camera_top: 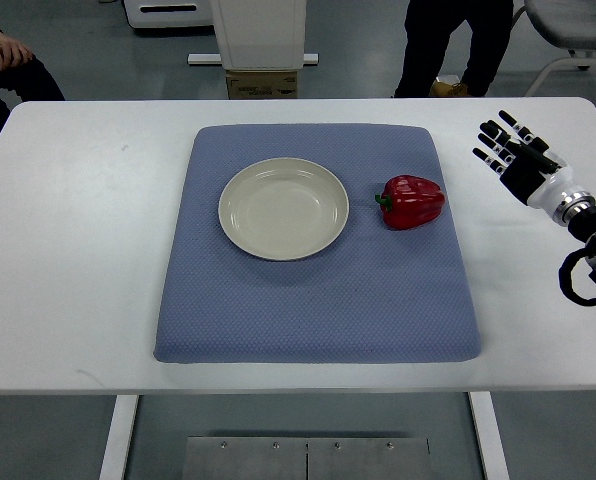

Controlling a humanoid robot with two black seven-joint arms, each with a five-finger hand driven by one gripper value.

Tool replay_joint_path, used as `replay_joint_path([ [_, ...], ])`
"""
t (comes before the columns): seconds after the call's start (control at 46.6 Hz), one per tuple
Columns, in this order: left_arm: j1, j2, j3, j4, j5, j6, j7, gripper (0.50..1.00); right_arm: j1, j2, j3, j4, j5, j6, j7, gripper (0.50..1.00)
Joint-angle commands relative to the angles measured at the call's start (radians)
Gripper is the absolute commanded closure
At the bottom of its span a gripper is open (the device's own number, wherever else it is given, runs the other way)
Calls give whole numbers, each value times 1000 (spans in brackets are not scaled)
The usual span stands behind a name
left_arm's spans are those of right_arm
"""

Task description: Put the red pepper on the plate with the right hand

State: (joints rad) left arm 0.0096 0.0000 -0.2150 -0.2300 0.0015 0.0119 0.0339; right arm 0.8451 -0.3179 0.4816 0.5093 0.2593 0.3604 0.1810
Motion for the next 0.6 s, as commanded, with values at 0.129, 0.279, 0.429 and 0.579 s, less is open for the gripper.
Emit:
replay_joint_path([
  [0.129, 21, 0, -3, 1, 3, -1, -2, 500, -1, 0, 0, 0, 1, 0, -1, 500],
  [0.279, 9, 0, -6, 3, 3, 10, -2, 500, -1, 0, 0, 0, 0, 0, 0, 500],
  [0.429, 10, 0, -6, 3, 3, 10, -3, 500, 2, 2, 2, 0, 1, 0, 0, 500],
  [0.579, 9, 0, -6, 3, 3, 10, -3, 500, -6, 5, 0, -6, 1, -1, 0, 500],
])
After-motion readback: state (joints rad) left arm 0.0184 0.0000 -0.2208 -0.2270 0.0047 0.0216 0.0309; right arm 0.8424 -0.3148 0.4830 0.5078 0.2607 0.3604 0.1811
